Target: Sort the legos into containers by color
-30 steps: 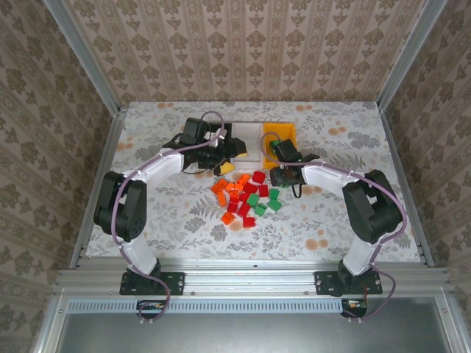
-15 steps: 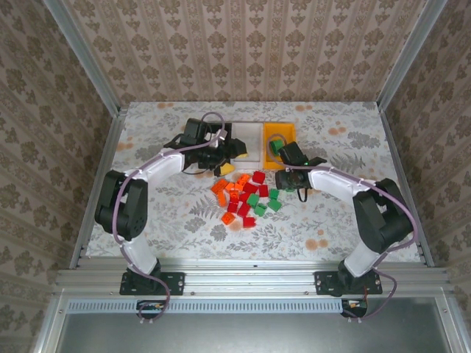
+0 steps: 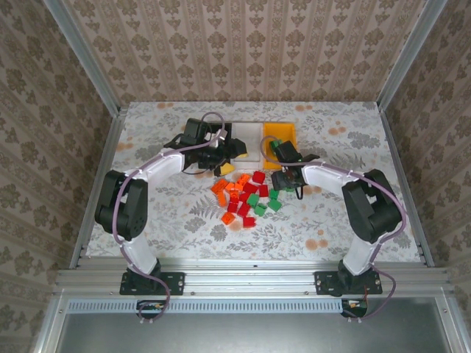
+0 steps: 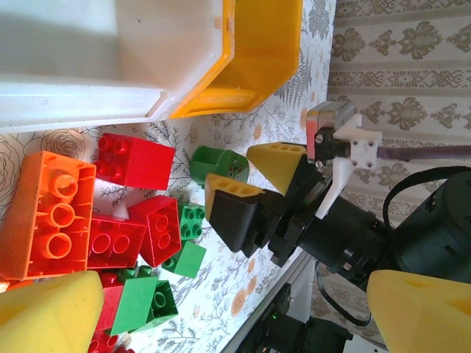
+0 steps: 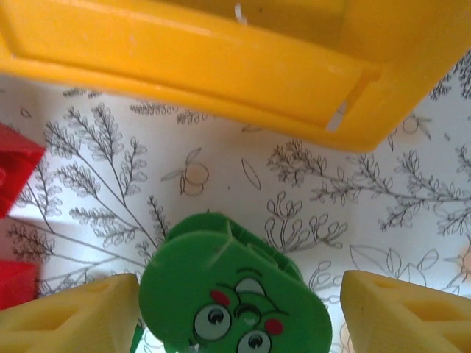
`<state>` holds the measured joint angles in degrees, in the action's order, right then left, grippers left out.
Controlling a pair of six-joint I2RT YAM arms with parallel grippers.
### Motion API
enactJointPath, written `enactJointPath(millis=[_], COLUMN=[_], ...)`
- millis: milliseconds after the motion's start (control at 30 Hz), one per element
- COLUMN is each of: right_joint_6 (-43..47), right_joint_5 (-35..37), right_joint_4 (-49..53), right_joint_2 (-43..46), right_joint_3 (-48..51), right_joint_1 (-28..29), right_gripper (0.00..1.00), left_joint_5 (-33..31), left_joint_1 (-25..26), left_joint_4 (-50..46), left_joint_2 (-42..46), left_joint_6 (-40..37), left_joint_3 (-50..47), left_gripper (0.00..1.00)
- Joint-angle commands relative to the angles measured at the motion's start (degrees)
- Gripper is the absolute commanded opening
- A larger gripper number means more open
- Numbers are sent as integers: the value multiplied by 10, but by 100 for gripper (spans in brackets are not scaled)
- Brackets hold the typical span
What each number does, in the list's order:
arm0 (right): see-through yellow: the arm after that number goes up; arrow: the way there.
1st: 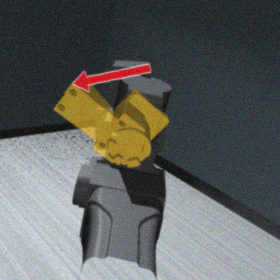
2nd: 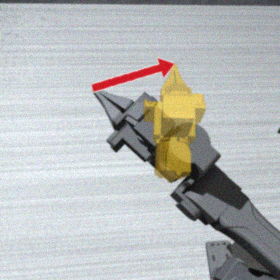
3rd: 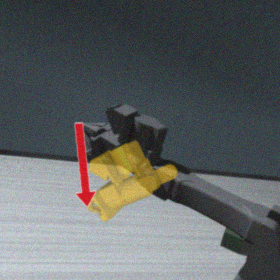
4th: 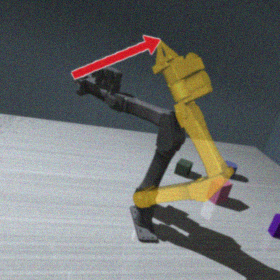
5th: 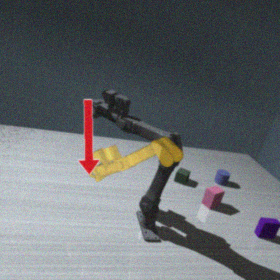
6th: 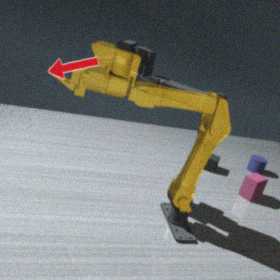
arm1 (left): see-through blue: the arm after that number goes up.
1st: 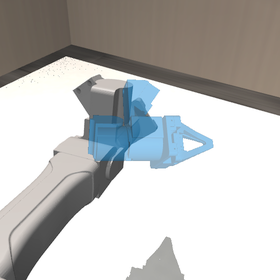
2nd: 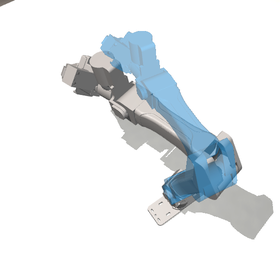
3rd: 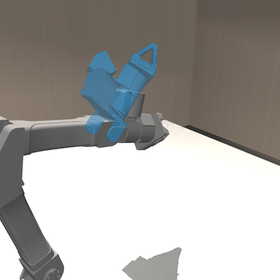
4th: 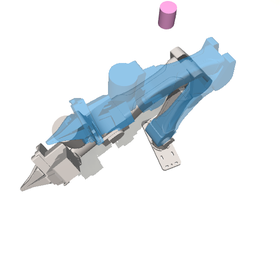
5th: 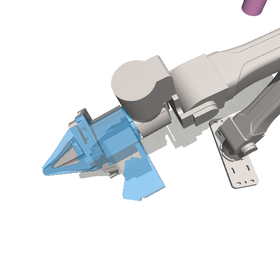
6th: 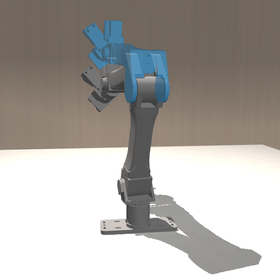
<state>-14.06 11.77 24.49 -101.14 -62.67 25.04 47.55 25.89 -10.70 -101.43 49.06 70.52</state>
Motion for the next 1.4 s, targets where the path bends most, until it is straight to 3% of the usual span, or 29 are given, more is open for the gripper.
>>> enactJointPath(millis=[0,300,600,733,900,1100,1200,1367], right_joint_6=[9,-6,-30,-34,-44,-68,-77,-77], right_joint_5=[16,-9,-3,-3,-4,-21,-27,-23], right_joint_4=[9,19,19,15,25,36,39,36], right_joint_2=[-14,-40,-29,-18,-15,24,25,24], right_joint_3=[-21,-26,-8,4,4,32,41,36], right_joint_1=[-8,-10,-15,-15,-15,-12,-12,-10], right_gripper=[73,70,51,48,61,61,56,35], left_joint_5=[5,5,5,5,5,5,2,-4], left_joint_1=[-2,-1,-1,-2,-1,-1,16,20], left_joint_4=[-2,-3,-3,-3,-4,-5,-9,-22], left_joint_2=[9,9,7,6,5,4,0,-5], left_joint_6=[-11,-11,-11,-11,-11,-9,-9,-16], left_joint_3=[5,6,5,5,5,6,5,9], left_gripper=[100,100,100,100,100,100,100,100])
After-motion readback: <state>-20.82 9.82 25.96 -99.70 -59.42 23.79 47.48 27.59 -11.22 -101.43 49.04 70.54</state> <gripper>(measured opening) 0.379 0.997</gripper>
